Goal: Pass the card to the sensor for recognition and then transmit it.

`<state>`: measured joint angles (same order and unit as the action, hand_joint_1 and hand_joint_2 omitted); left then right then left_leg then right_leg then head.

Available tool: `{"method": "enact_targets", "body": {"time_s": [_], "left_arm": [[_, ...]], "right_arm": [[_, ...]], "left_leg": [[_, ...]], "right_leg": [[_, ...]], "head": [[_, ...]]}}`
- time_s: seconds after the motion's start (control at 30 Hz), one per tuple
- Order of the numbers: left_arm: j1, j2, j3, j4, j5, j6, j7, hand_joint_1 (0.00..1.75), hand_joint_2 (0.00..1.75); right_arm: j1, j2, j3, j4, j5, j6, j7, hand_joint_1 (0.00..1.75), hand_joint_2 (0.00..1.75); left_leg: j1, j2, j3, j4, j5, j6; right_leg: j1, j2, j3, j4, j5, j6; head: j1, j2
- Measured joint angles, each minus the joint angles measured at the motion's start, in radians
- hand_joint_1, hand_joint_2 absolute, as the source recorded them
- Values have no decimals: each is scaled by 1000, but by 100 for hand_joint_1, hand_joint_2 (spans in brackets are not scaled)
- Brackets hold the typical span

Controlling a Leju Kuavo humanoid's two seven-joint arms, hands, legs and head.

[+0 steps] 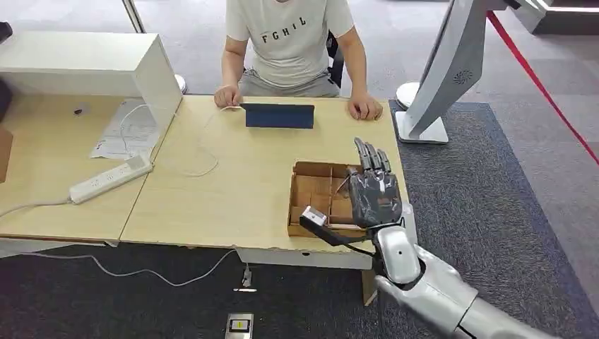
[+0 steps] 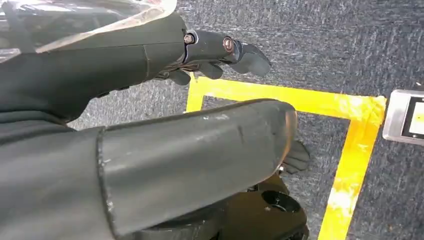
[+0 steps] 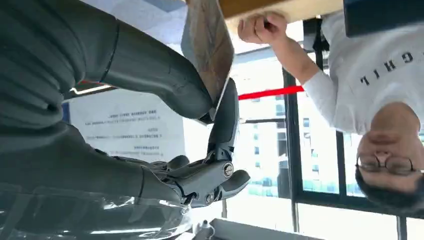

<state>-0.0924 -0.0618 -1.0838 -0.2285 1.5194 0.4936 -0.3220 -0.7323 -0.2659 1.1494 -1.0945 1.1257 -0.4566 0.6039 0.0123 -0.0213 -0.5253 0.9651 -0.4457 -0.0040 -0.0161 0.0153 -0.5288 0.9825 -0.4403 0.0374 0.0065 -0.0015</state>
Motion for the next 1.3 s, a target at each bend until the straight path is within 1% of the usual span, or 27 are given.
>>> {"method": "enact_targets", "body": {"time_s": [0.13,0.33,0.47,0.8,0.93,1.03,1.3], "left_arm": [[0,0,0,0,0,2,3,0,0],[-1,0,-12,0,-2,8,8,0,0],[-1,0,-17,0,-7,9,13,0,0],[-2,0,-23,0,-17,8,11,0,0],[-3,0,-23,0,-13,7,13,0,0],[-3,-2,-23,0,-6,7,15,0,0],[-4,-6,-23,0,-2,5,10,0,0]], "right_arm": [[-7,-17,-6,-60,5,8,4,175,175],[-7,-34,-8,-106,-1,6,13,175,175],[-12,-37,-11,-109,-5,7,12,175,175],[-70,-37,-15,-101,-5,40,2,175,175],[-111,-21,-14,-73,-28,86,-3,175,175],[-145,-2,-14,-40,-45,106,-13,175,175],[-188,50,-8,47,-76,110,-33,175,175]], "left_leg": [[0,0,0,0,0,0],[0,0,0,0,0,0],[0,0,0,0,0,0],[0,0,0,0,0,0],[0,0,-1,0,0,0],[0,0,-1,0,0,0],[0,-1,-1,0,0,0]], "right_leg": [[0,0,0,0,0,0],[0,0,0,0,0,0],[0,0,0,0,0,0],[0,0,0,0,0,0],[0,0,0,0,0,0],[0,0,0,0,0,0],[0,0,0,0,0,0]], "head": [[0,0],[0,0],[0,0],[0,0],[0,0],[0,0],[0,0]]}}
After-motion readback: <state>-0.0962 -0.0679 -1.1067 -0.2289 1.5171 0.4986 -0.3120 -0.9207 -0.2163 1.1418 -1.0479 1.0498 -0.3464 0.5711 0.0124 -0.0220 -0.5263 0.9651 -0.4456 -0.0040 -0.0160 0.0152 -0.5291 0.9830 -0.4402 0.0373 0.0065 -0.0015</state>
